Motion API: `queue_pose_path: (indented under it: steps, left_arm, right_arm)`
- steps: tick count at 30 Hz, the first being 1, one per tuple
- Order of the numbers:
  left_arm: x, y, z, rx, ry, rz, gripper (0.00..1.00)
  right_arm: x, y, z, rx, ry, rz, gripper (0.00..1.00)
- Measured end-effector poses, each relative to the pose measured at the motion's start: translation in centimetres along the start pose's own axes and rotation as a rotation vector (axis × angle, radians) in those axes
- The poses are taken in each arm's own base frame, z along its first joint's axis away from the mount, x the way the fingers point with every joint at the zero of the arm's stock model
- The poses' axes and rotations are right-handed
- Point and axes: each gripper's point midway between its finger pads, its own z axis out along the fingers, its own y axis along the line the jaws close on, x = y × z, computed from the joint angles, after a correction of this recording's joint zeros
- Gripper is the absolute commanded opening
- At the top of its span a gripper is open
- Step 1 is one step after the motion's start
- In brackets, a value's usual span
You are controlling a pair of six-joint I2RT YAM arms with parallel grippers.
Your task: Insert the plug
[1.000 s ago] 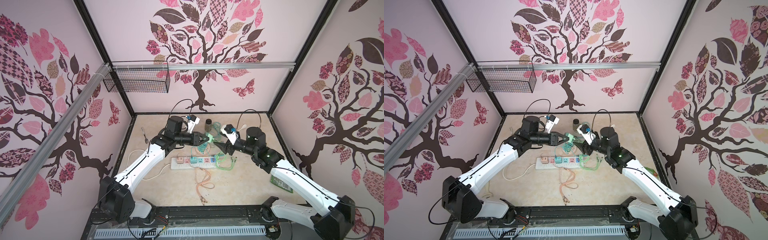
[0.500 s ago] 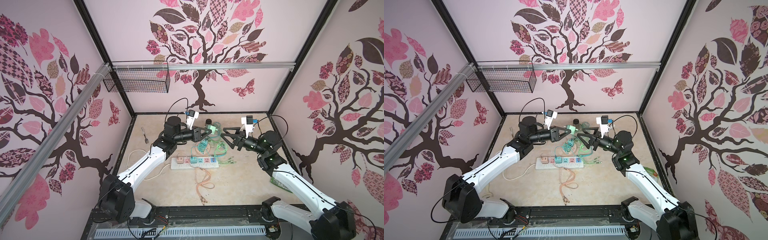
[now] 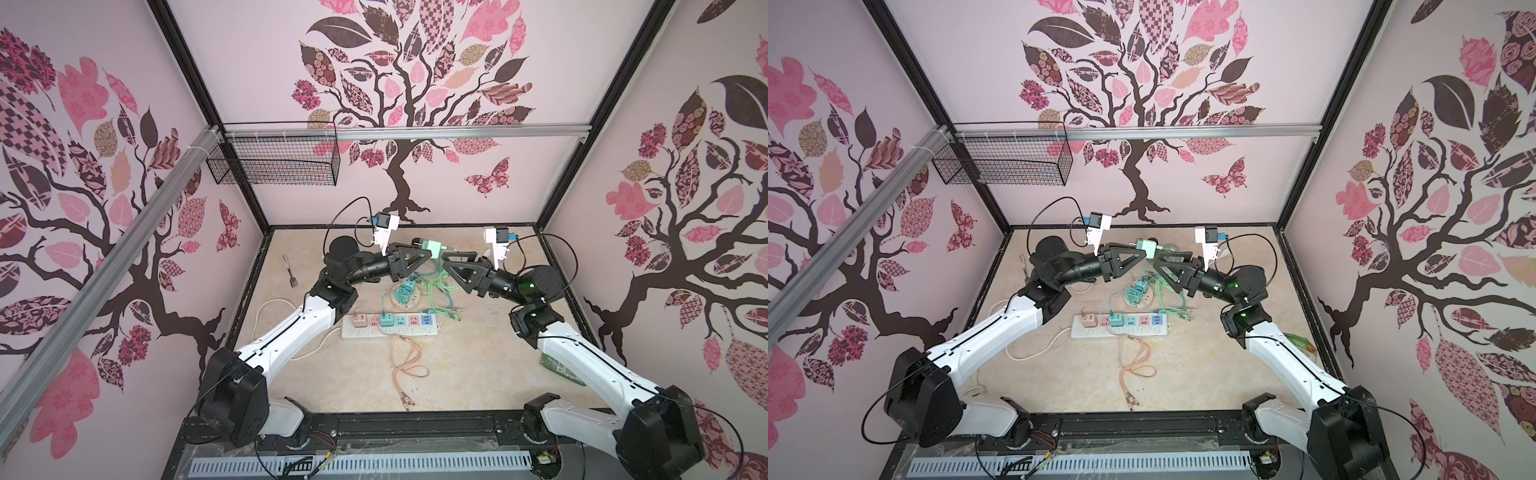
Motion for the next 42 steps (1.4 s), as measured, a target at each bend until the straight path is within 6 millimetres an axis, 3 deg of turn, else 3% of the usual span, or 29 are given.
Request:
queue_pose_path:
  steps: [11,42]
  left_arm:
    - [-0.4,-2.5,0.5,0.088,-0.044,0.043,0.0]
    - [0.1,-4.0,1.6,0.214,-0.087,0.031,0.0]
  right_arm:
    - [-0.7,0.2,0.0,-0.031,-0.048,0.028,0.57]
    - [-1.9,1.0,0.5,-0.101,-0.088,0.052,0.37]
